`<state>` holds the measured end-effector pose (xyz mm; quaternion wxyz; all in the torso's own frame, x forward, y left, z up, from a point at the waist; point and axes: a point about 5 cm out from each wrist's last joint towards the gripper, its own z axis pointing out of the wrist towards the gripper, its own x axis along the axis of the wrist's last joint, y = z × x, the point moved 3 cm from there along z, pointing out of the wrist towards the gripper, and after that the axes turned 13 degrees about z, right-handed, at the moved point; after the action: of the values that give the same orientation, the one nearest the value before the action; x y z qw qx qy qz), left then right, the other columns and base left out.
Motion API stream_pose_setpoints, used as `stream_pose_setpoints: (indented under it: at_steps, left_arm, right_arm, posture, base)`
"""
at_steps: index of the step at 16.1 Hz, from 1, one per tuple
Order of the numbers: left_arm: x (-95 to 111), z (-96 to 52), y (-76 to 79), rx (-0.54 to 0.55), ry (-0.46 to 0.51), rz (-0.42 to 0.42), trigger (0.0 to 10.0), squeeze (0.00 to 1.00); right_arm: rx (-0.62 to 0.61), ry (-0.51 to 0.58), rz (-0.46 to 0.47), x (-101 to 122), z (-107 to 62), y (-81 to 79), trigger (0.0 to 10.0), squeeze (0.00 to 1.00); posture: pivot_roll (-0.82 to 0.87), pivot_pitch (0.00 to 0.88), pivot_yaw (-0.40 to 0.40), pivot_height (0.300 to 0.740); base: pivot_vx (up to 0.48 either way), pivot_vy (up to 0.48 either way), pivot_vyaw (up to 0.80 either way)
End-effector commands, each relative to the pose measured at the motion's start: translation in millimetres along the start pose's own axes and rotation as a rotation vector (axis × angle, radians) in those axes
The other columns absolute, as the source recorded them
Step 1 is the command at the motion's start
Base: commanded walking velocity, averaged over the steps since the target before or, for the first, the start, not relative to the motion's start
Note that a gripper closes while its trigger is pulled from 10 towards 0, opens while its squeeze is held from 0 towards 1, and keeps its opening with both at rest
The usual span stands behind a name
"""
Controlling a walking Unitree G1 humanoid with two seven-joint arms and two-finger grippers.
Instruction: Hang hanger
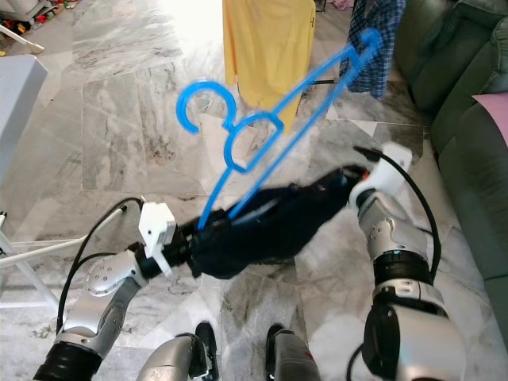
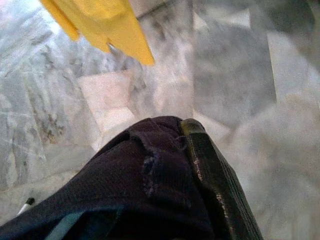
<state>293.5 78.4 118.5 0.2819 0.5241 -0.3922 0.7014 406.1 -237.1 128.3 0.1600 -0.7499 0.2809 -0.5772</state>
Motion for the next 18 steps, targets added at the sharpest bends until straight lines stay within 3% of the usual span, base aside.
stream_pose_setpoints:
  at_steps: [1,2,3,4,7,8,11,15,18]
  left_arm:
    - [-0.8,-6.2,-0.5,0.001,0.002,-0.021,0.0,0.0]
    - [0.6,-3.4,-8.6,0.059,0.019,-0.097,0.0,0.0]
    - [1.3,-2.5,-9.9,0.066,0.026,-0.119,0.0,0.0]
    - [2.4,-1.1,-2.2,-0.009,0.037,-0.202,0.0,0.0]
    - [-9.8,-11.0,7.3,-0.097,-0.014,-0.208,0.0,0.0]
    - [-20.0,-22.1,20.9,-0.215,-0.068,-0.271,0.0,0.0]
    - [-25.0,-30.8,36.3,-0.338,-0.104,-0.352,0.0,0.0]
    - [-46.0,-35.9,35.8,-0.319,-0.186,-0.313,0.0,0.0]
    - [-64.8,-46.8,32.6,-0.284,-0.266,-0.251,0.0,0.0]
  right_arm:
    - [-0.046,0.03,0.034,11.1,-0.6,10.1,0.0,0.0]
    - [-0.072,0.001,0.028,3.2,-0.2,15.6,0.0,0.0]
    - [-0.075,-0.007,0.022,1.0,-0.1,16.2,0.0,0.0]
    - [-0.118,0.004,0.032,-1.8,-0.8,23.3,0.0,0.0]
    - [-0.11,0.033,0.106,9.6,0.1,21.3,0.0,0.0]
    - [-0.088,0.079,0.146,30.2,0.2,15.2,0.0,0.0]
    - [-0.054,0.188,0.172,65.3,-3.8,10.6,0.0,0.0]
    - [0.005,0.28,0.145,101.3,-10.8,-2.6,0.0,0.0]
    - [0.07,0.328,0.098,127.0,-19.0,-26.4,0.0,0.0]
  posture:
    - [-0.12,0.291,0.019,0.74]
    - [-0.12,0.29,0.02,0.74]
    - [-0.12,0.29,0.02,0.74]
    - [-0.12,0.289,0.02,0.74]
    - [-0.12,0.288,0.021,0.74]
    - [-0.12,0.289,0.018,0.74]
    - [-0.13,0.29,0.02,0.74]
    - [-0.14,0.289,0.022,0.74]
    - [-0.14,0.289,0.023,0.74]
  base:
    - [0.0,0.0,0.0]
    - [0.0,0.0,0.0]
    - [0.0,0.0,0.0]
    - [0.0,0.0,0.0]
    - [0.0,0.0,0.0]
    - [0.0,0.0,0.0]
    - [0.0,0.0,0.0]
    - [0.0,0.0,0.0]
    - [0.0,0.0,0.0]
